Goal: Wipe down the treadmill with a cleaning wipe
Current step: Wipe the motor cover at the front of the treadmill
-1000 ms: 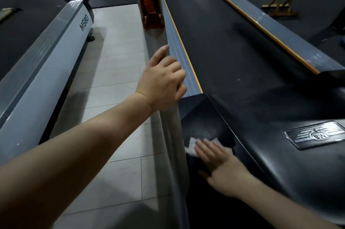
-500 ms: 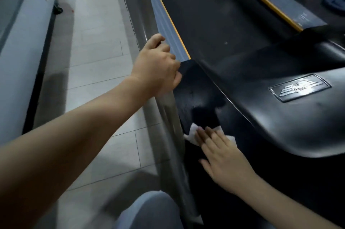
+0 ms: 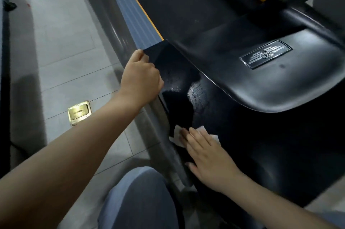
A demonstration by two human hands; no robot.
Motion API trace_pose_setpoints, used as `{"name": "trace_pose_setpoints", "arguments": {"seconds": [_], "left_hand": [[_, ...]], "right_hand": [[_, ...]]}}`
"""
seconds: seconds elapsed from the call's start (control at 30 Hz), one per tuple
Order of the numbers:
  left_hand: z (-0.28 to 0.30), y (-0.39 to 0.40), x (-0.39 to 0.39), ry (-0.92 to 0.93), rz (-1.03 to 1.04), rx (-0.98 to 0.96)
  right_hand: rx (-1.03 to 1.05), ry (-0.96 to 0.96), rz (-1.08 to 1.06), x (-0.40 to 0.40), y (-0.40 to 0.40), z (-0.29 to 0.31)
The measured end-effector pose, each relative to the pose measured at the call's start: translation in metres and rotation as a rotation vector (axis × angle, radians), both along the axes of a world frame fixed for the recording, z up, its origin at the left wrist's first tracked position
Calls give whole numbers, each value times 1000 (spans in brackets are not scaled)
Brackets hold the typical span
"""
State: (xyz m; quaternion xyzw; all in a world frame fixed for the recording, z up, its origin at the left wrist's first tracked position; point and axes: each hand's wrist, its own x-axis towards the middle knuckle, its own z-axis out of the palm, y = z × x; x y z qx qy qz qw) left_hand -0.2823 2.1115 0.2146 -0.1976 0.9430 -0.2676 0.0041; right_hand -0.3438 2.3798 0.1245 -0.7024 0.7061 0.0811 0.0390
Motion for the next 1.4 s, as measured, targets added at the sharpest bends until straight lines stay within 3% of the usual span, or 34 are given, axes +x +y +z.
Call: {"name": "trace_pose_setpoints", "arguments": {"seconds": [0.1, 0.23, 0.3, 0.4, 0.47, 0.57, 0.63, 0.67, 0.77, 0.83, 0.87, 0.97, 1.0, 1.07, 1.13, 1.2, 1.27, 1.33, 1.4], "left_hand": [[-8, 15, -2, -231, 50, -2], [-6, 28, -11, -593, 49, -46], [-2, 33, -16, -710, 52, -60], [1, 36, -18, -772, 49, -102], [0, 40, -18, -793, 72, -111], [-2, 41, -21, -800, 94, -84], [-6, 38, -19, -789, 77, -84], [-8, 35, -18, -781, 71, -93], [-13, 32, -16, -751, 67, -110], [-14, 32, -17, -743, 71, -104], [-14, 32, -18, -746, 75, -97], [-12, 32, -21, -752, 78, -74], [-12, 33, -21, -747, 74, -66], [-13, 33, -25, -738, 88, -56], [-11, 33, -28, -747, 154, -11], [-14, 37, -36, -674, 267, 100], [-19, 49, -48, -442, 285, 290], [-32, 72, -65, -117, 69, 432], [-41, 102, -85, 105, -172, 567]], "right_hand": [[-73, -1, -81, -51, -26, 2], [-175, 18, -540, -113, -102, 23], [-204, 41, -499, -86, -82, 13], [-26, 17, -97, -9, 1, 0], [-4, 41, 20, -22, 20, 0], [-143, 87, -385, -90, -7, 17], [-144, 13, -628, -96, -10, 27], [-171, 19, -609, -79, -1, 17], [-72, 11, -156, -1, 54, 0], [-80, 11, 26, -20, 67, 1], [-94, 64, -34, -43, 63, 6], [-187, 27, -596, -107, 43, 25], [-210, -13, -689, -104, 44, 26], [-218, -30, -525, -67, 63, 11], [-108, -47, -101, -18, 100, -3], [-86, -51, 60, -34, 116, 1], [-143, 4, -236, -88, 97, 8], [-197, -66, -670, -136, 75, 23], [-276, -120, -842, -127, 77, 22]]}}
